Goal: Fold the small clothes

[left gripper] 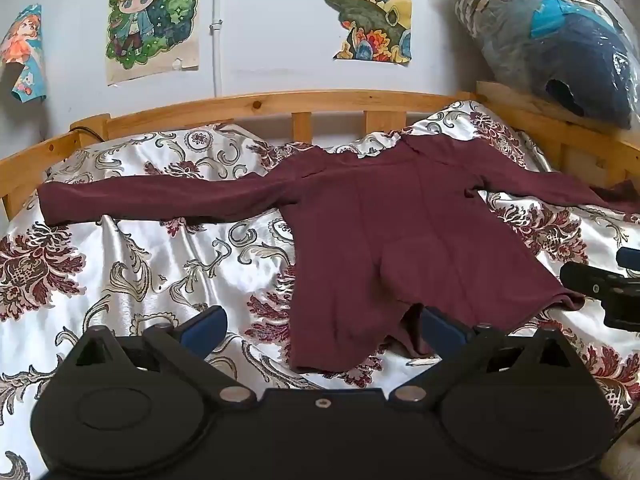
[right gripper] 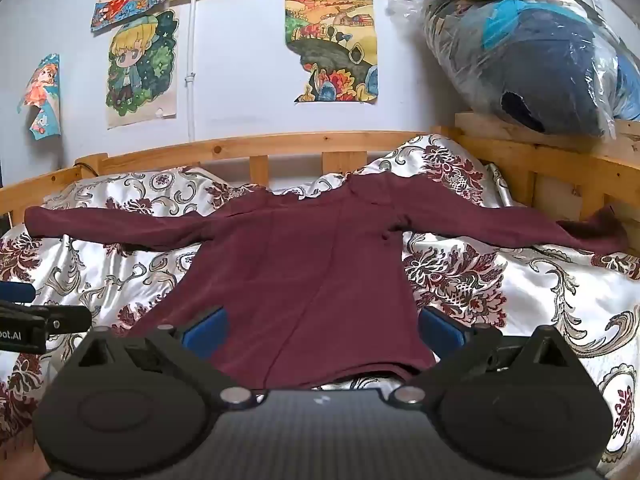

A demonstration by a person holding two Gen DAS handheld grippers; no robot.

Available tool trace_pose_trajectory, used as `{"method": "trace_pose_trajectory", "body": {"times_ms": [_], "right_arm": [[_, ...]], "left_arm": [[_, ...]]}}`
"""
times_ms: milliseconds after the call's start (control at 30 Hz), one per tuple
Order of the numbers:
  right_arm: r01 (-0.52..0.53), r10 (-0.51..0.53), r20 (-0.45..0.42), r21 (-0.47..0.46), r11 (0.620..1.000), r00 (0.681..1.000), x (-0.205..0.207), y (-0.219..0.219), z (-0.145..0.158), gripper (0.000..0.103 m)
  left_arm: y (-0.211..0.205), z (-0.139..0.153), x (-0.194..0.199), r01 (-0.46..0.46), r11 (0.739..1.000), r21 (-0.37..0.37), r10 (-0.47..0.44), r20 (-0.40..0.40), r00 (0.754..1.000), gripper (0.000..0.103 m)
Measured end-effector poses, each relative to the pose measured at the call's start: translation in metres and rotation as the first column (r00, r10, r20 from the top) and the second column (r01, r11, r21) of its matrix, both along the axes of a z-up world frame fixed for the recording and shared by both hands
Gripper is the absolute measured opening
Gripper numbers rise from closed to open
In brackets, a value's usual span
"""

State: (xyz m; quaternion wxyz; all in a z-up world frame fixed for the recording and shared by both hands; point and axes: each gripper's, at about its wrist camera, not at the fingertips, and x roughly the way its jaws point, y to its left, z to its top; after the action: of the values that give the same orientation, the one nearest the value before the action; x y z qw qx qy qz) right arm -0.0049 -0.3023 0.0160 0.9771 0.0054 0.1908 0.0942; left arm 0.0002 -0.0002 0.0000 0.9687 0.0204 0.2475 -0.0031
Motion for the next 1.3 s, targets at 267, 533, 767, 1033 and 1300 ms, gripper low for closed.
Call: {"method": "trace_pose_trajectory", "body": {"times_ms": [267,533,767,1033,1300], "right_arm": [[0.0,0.0,-0.005,0.006,1.0,1.0,0.0005,0.0001,-0.0003,0.103],[-0.004,0.004,-0.008,0.008,1.0,1.0,0.0007,-0.0001,-0.003,0.103],[-0.003,0.003,-0.012,0.006,1.0,1.0,0.0014,0.0017,-0.0029,0.103],[-0.001,0.001,-0.015,0.006,1.0,1.0,0.0015,0.0014,-0.0023,0.103],[-0.001,0.002,-0.016,0.006,1.0,1.0,0.0018,0.0012,-0.0014,0.103]], "left_arm": [[-0.0004,-0.0001,0.0,-0.003,1.0,0.006,0.003,0.001,1.0,0.102],[-0.0025,0.0007,-0.0018,-0.004,1.0,0.004,0.004,-0.001,1.0,0.102],[-0.0024,0.0007,-0.0018,-0.003,1.0,0.005,0.003,-0.001,1.0,0.102],[-0.0024,-0.0003,-0.0002,-0.003,1.0,0.005,0.003,-0.001,1.0,0.102],[-0.0028,-0.0001,-0.0003,-0.004,1.0,0.006,0.004,0.0,1.0,0.102]]}}
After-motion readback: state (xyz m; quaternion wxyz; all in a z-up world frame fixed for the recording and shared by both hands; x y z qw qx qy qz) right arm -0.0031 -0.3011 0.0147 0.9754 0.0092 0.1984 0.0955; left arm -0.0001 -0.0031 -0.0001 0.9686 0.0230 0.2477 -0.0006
